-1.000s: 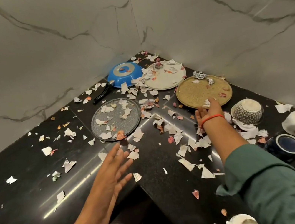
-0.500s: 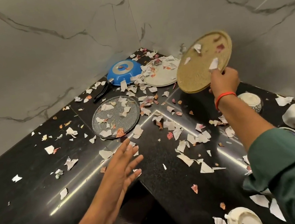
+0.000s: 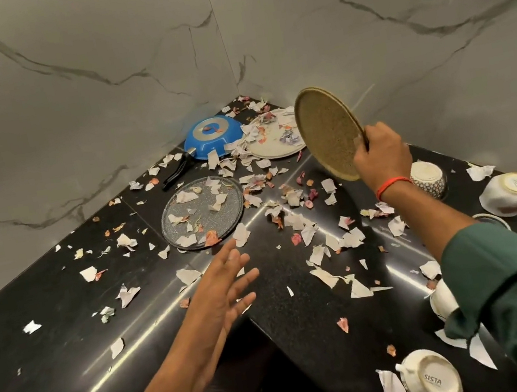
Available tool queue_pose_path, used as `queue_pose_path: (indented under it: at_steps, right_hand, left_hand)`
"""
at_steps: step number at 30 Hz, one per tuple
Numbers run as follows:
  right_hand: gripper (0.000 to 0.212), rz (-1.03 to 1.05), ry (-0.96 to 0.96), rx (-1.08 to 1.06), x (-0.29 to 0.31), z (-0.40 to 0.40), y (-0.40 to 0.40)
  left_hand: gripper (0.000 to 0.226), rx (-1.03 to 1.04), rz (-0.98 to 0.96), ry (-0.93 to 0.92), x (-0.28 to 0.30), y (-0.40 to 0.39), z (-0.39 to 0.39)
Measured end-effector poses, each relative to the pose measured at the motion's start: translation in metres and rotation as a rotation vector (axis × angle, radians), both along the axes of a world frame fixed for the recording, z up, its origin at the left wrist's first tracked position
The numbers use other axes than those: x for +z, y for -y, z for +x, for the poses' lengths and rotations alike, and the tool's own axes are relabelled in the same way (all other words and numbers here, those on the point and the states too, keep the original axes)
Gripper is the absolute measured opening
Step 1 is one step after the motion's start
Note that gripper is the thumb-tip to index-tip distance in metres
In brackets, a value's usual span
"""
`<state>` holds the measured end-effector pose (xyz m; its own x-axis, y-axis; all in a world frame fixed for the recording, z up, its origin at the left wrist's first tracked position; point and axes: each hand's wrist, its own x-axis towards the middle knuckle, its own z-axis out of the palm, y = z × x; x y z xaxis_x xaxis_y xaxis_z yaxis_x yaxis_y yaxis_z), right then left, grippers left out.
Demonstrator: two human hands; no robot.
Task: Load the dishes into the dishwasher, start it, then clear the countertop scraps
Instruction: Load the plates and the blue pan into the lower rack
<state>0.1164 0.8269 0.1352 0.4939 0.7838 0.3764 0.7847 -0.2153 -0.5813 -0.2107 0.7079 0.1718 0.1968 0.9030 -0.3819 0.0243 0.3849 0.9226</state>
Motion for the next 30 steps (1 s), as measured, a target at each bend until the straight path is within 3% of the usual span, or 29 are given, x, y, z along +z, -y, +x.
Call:
queue_pose_path:
  at_steps: [3,9,17,20,24,27,30]
  right_hand:
    - [0.024,-0.001,-0.018,-0.026,0.002,-0.001,0.003]
    - [0.022,0.212,-0.234,-0.073,0.024,-0.020,0.019]
    - [0.020,0.248,-0.942,0.004,0.054,-0.098,0.088]
    - [0.025,0.231,-1.072,-0.039,0.054,-0.127,0.116]
    - [0.030,0.251,-1.243,-0.094,0.043,-0.165,0.155]
    - [0.021,0.260,-1.299,-0.126,0.035,-0.186,0.186]
    - [0.028,0.357,-1.415,-0.215,0.027,-0.196,0.224]
  left_hand:
    - [0.068,-0.018,0.003,0.006,0.001,-0.001,-0.002]
    - [0.072,-0.065,-0.013,0.040,0.001,-0.015,-0.006]
    - [0.072,-0.101,0.015,0.125,0.008,-0.052,-0.015]
    - [0.072,-0.081,0.014,0.175,0.010,-0.059,-0.031]
    - [0.045,-0.115,-0.012,0.198,0.013,-0.060,-0.056]
    - [0.044,-0.207,-0.086,0.182,0.009,-0.047,-0.063]
    - [0.034,-0.227,-0.188,0.216,0.007,-0.021,-0.055]
